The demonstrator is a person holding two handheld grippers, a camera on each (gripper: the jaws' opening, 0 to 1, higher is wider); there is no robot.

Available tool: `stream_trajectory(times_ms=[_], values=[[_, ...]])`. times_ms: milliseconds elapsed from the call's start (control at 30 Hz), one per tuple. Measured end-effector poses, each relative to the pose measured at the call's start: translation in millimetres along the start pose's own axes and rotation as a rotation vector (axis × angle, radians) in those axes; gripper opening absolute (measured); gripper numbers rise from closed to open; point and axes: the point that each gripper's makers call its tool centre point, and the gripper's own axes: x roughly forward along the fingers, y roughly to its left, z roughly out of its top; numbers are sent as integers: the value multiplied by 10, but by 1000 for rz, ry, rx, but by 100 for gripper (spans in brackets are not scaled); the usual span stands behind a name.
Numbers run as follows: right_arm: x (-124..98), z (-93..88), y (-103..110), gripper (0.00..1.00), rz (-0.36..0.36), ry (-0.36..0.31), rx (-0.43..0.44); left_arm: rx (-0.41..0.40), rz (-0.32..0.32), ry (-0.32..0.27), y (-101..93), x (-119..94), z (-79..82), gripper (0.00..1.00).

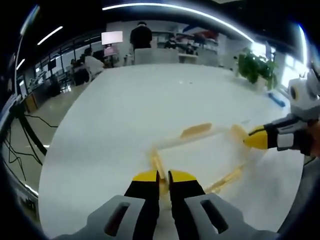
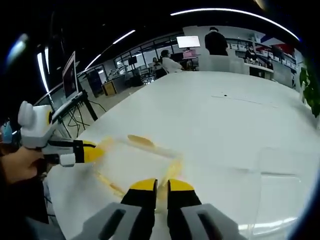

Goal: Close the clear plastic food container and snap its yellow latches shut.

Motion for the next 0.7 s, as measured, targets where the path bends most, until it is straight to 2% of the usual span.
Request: stream_trajectory(times_ms=[367, 700], values=[[-62, 64, 34, 3, 2, -13, 3, -8, 5, -2, -4, -62, 19, 4], [-138, 131, 76, 3, -1, -25, -23, 8, 10, -18, -13, -144, 119, 4]])
